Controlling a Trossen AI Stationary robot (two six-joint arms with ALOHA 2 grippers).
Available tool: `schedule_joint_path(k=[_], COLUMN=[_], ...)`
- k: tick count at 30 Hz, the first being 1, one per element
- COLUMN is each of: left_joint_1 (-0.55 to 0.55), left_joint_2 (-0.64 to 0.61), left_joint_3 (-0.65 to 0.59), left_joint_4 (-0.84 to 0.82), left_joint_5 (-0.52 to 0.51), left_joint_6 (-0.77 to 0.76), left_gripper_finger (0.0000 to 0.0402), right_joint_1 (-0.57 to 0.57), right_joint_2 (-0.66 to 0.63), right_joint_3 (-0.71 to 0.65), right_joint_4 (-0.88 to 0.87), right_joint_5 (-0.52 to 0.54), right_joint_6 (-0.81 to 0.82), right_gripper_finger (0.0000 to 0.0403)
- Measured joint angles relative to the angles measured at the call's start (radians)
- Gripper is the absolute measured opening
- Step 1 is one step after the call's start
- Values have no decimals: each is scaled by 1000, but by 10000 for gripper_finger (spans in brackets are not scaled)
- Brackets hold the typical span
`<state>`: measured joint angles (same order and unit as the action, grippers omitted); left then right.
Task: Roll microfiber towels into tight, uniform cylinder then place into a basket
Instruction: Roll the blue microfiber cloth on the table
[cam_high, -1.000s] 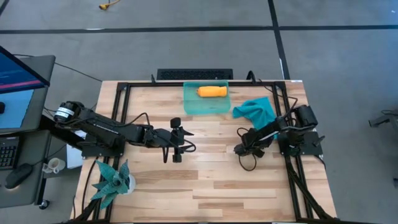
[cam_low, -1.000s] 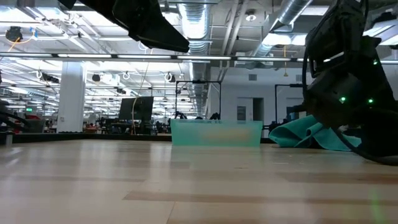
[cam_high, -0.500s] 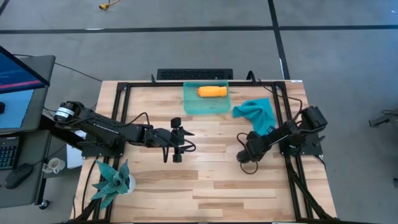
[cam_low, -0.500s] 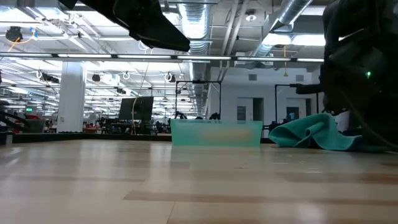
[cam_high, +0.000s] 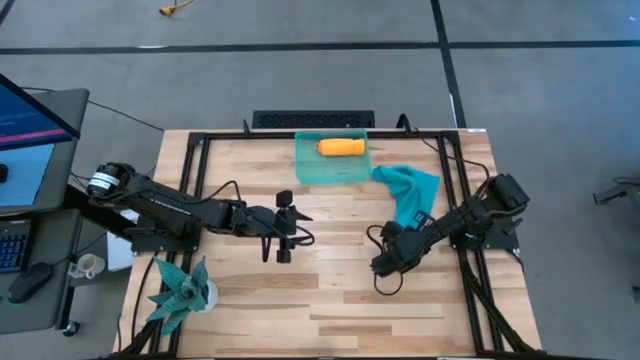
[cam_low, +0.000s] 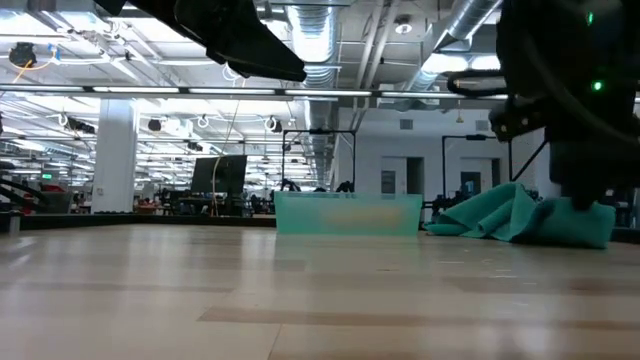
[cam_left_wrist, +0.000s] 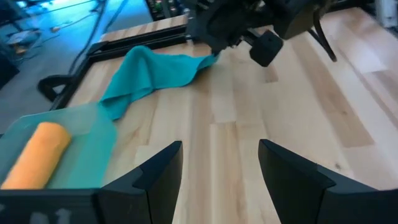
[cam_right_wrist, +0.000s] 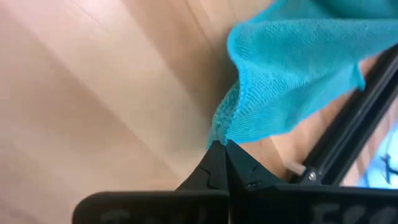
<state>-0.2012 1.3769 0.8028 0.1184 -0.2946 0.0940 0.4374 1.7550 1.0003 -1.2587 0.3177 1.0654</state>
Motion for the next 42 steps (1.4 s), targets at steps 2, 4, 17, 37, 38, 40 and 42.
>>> schedule_joint_path(k=[2,4,17,37,38,40,42], left_joint_1=[0,0,0,4,6,12,12], left_joint_2=[0,0,2,199,201,235,265], left_joint_3=[0,0,0,1,0,11,8], left_joint_4=[0,0,1,355,368,448,487], left_joint_5=[28,37,65,107,132,185,209], left_joint_6=[10,24,28,202,192,181,180], left_gripper_finger=[203,203,203,203,203,203,203], right_joint_1=[14,28,69,119,122,129,136], right_joint_2=[-1,-1,-2,-2,-2,-3,-2], right_joint_3=[28,55,188,301,314,334,362], right_joint_4=[0,0,-1,-65,-75,-82,-104], right_joint_5=[6,16,101,113,115,127,135], right_joint_6=[-1,-16,-95,-150,-150,-150,-150], right_gripper_finger=[1,1,1,1,1,1,1])
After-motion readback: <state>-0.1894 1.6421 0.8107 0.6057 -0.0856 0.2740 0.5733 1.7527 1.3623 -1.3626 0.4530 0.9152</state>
